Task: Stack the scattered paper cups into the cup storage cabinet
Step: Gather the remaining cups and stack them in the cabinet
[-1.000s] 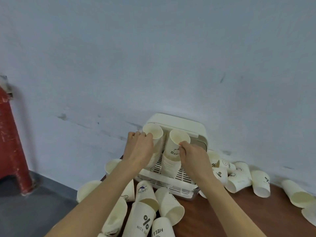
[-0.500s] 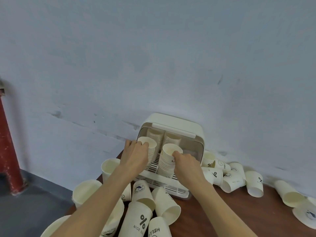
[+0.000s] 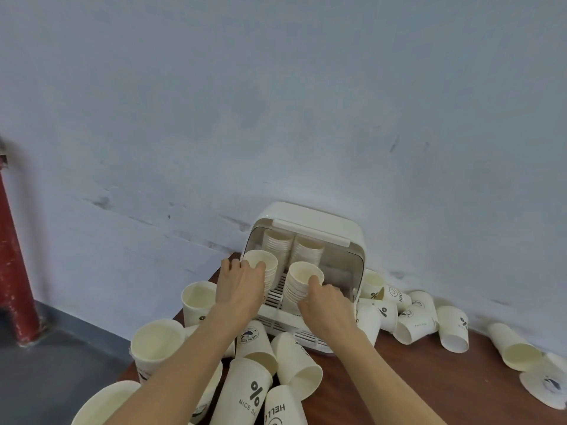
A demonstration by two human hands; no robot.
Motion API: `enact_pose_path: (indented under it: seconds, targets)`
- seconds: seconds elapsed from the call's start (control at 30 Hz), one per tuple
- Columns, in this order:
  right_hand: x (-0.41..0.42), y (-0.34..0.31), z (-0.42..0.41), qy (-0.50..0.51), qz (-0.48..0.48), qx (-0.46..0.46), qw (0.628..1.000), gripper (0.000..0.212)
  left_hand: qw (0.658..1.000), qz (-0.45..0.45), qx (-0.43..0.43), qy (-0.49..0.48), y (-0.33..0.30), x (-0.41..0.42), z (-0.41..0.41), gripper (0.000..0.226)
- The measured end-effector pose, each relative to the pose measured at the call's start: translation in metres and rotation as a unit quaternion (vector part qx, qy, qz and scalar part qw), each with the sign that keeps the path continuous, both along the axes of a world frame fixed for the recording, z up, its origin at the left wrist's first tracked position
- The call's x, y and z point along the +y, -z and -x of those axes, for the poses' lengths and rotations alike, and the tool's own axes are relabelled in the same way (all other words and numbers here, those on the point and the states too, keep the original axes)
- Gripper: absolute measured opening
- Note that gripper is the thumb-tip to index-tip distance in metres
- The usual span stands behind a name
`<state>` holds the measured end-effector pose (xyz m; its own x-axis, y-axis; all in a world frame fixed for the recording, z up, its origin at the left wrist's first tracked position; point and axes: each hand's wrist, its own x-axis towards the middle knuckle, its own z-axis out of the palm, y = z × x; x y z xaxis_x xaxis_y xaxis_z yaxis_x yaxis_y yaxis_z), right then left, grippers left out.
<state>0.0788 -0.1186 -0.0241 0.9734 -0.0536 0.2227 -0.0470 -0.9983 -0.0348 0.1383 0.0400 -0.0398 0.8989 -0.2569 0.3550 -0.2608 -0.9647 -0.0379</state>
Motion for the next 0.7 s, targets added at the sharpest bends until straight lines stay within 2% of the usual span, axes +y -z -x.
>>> enact_pose_path:
  seconds: [0.13, 0.27, 0.43, 0.7]
  targets:
    - [-0.003, 0.004, -0.004, 0.026, -0.005, -0.024, 0.999, 0.035, 1.000, 0.008, -0.004, 0.000, 0.002, -0.004, -0.001, 0.031]
    - [-0.016, 0.007, -0.009, 0.066, -0.013, -0.055, 0.996, 0.027, 0.999, 0.032, -0.022, 0.021, 0.002, -0.014, -0.002, 0.032]
    - [-0.034, 0.008, -0.019, 0.130, -0.027, -0.048, 0.990, 0.021, 0.997, 0.056, -0.019, 0.056, -0.001, -0.036, 0.002, 0.035]
    - [-0.047, 0.008, -0.048, 0.146, -0.040, -0.022, 0.988, 0.031, 0.992, 0.085, -0.031, 0.093, 0.005, -0.063, 0.004, 0.026]
